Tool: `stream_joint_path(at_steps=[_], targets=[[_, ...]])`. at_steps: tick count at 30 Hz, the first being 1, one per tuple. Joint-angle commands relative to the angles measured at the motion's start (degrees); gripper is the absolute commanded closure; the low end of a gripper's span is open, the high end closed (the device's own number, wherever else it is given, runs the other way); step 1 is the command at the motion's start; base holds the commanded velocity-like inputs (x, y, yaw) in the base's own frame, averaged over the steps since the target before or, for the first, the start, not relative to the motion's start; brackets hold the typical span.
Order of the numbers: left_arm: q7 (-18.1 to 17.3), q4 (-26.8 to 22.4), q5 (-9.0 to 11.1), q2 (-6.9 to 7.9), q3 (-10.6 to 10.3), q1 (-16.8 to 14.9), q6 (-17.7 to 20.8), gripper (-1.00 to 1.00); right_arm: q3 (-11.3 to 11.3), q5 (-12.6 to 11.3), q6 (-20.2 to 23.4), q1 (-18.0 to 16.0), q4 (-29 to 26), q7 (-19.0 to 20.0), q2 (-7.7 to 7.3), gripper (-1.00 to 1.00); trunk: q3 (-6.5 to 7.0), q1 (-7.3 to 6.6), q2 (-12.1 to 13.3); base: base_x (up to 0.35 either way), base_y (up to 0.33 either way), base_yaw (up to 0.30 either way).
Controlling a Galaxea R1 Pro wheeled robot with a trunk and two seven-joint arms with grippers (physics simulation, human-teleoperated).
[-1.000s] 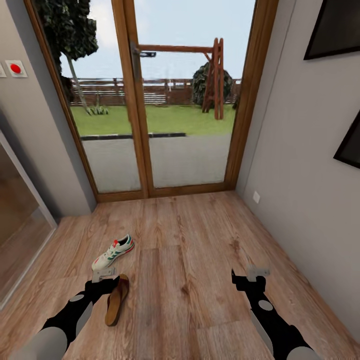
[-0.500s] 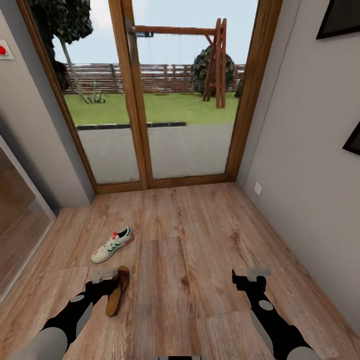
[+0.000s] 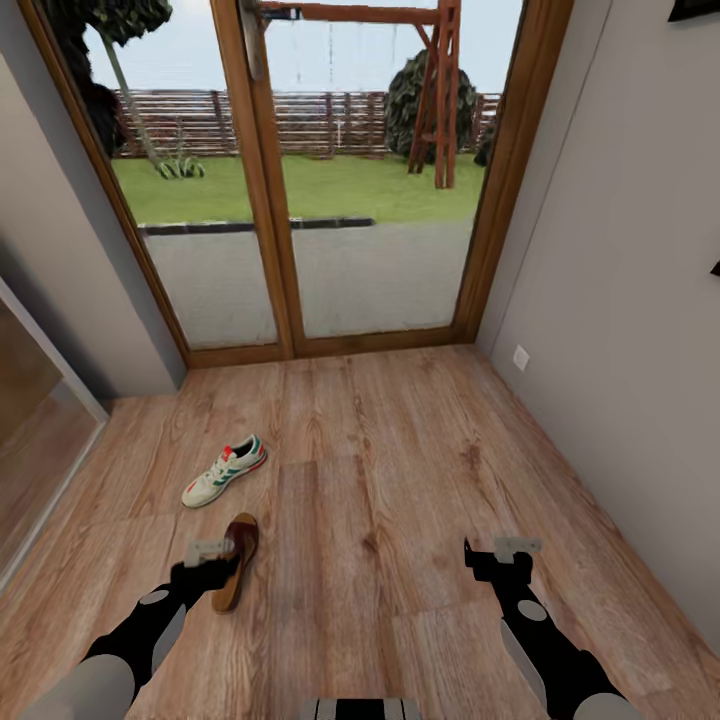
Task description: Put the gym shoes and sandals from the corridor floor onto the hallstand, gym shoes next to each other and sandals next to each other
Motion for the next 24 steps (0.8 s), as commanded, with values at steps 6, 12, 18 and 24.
stream_joint_path(at_steps=[6,12,18,24], targets=[[-0.4,0.1,-0.6,-0.04,0.5,0.0,-0.2,-1.00,0.4,-0.5,-0.2,0.0,0.0,-0.4,-0.12,-1.00,-1.88,0.14,-0.1,0.000,0.000,0.000],[-0.4,0.1,-0.6,-0.04,0.6,0.0,-0.2,-1.00,0.3,-0.5,-0.1,0.0,0.0,-0.4,-0.16,-1.00,-3.75,0.29,-0.2,0.000,0.000,0.000],[-0.4,0.1,-0.7,-0.11,0.7,0.0,-0.2,-1.00,0.2,-0.6,4.5,0.0,-4.9,-0.4,-0.55,-1.00,-5.62,0.45,-0.3,0.000,0.000,0.000],[-0.4,0.1,-0.7,-0.12,0.7,0.0,-0.2,-1.00,0.1,-0.5,21.7,0.0,-23.1,-0.5,-0.84,-1.00,-7.50,0.60,-0.3,0.000,0.000,0.000]])
